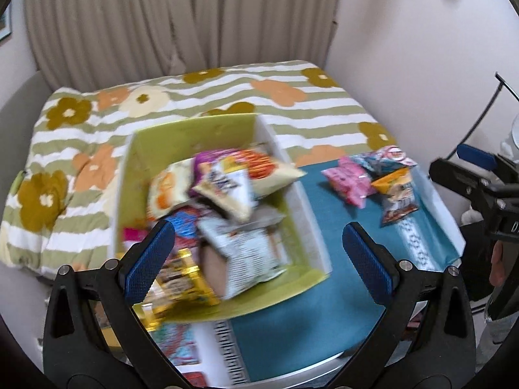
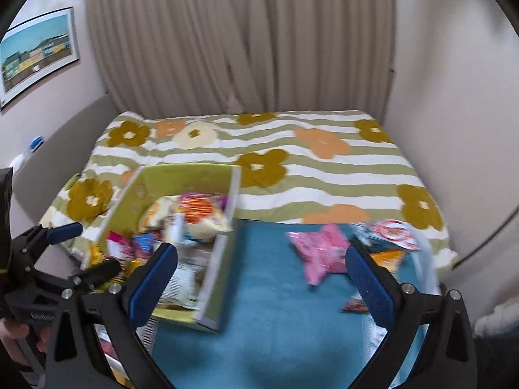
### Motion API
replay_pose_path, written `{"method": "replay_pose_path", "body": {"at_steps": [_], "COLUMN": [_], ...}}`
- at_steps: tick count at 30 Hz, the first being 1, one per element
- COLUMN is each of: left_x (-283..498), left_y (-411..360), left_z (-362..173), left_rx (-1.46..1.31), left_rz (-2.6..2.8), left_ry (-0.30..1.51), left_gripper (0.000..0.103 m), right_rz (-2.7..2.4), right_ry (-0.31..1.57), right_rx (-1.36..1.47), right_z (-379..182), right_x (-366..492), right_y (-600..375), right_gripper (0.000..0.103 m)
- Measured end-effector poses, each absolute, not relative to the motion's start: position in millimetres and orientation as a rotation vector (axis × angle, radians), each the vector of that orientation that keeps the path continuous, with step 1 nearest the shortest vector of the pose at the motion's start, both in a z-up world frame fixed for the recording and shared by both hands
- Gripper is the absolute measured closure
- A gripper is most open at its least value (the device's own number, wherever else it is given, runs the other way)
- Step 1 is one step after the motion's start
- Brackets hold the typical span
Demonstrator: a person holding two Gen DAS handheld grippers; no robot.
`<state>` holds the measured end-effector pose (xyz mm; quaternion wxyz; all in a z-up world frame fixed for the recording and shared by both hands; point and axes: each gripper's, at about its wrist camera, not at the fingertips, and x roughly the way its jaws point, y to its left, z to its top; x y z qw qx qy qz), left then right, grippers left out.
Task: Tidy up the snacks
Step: 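Move both tools back toward the remaining bags on the cloth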
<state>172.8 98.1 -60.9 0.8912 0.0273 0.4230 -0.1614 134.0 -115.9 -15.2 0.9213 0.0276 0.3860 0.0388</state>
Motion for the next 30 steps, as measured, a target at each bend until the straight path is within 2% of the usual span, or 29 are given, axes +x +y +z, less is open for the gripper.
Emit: {"method": "replay_pose_path", "body": {"at_steps": [10,17,30], "left_x": [198.8,234.3,328.6], "left_y": [-15.1,-80.1,-151.8], "left_z": [-74.4,-96.5,-188.2], "left_rx": [0.06,0.078,0.205], "left_rz": [-0.394,-0.392,-0.397], "left_ry": [0.925,0.978,1.17], "left_gripper": [0.001,0.001,0.001], "right_rz": [-0.026,-0.002,0.175], "right_ry": [0.829,0.89,1.07], "right_rx": [0.131,0.171,0.173], "right_z": [-30.8,-61.0,-164.6], "right_x": [125.1,140.8,185.7], "right_y": [-237.8,-300.7,-315.3], "right_gripper": [0.0,0.0,0.0]}}
